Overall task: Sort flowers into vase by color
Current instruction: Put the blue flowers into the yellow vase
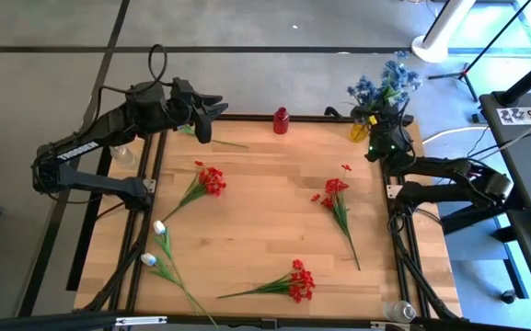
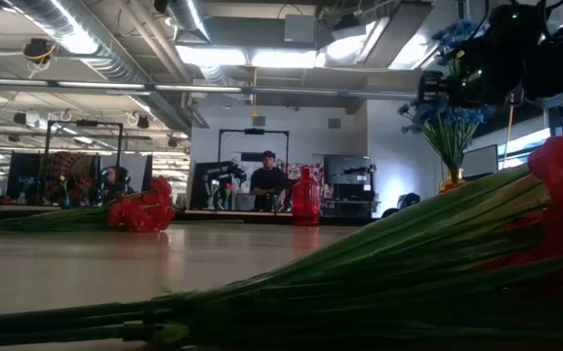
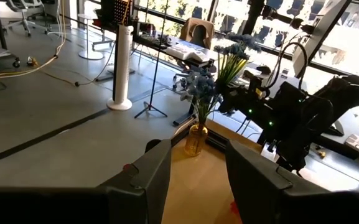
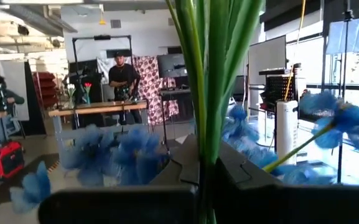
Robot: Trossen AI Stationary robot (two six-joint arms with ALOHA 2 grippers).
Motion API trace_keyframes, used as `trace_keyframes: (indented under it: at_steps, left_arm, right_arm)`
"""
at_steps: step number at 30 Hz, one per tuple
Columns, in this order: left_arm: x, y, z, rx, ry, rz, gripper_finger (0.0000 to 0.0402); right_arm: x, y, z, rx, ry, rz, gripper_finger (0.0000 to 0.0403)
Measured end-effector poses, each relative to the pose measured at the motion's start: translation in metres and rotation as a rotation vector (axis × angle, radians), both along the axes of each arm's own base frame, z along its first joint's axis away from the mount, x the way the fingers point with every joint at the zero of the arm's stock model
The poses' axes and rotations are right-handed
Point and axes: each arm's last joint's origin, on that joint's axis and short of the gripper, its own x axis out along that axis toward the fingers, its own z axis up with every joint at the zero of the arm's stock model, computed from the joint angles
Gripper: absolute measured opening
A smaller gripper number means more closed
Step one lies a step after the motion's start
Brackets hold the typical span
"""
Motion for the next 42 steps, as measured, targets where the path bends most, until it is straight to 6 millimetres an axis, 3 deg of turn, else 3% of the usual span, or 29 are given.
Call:
trace_keyframes:
  at_steps: [8, 26, 34, 42]
  left_arm:
    - [0.000, 0.000, 0.000, 0.000, 0.000, -0.002, 0.0149]
    - [0.002, -0.005, -0.001, -0.006, 0.009, -0.074, 0.0149]
    - [0.006, -0.017, -0.003, 0.003, 0.035, -0.110, 0.0149]
    - [0.004, -0.027, -0.003, 0.002, 0.051, -0.143, 0.0149]
  right_arm:
    - [0.010, -0.003, -0.016, 0.076, 0.008, 0.031, 0.0009]
    - [0.030, 0.023, -0.059, 0.353, 0.020, 0.106, 0.0032]
    - [0.029, 0.025, -0.070, 0.452, -0.034, 0.180, 0.0099]
    - [0.028, 0.030, -0.044, 0.536, 0.014, 0.274, 0.0179]
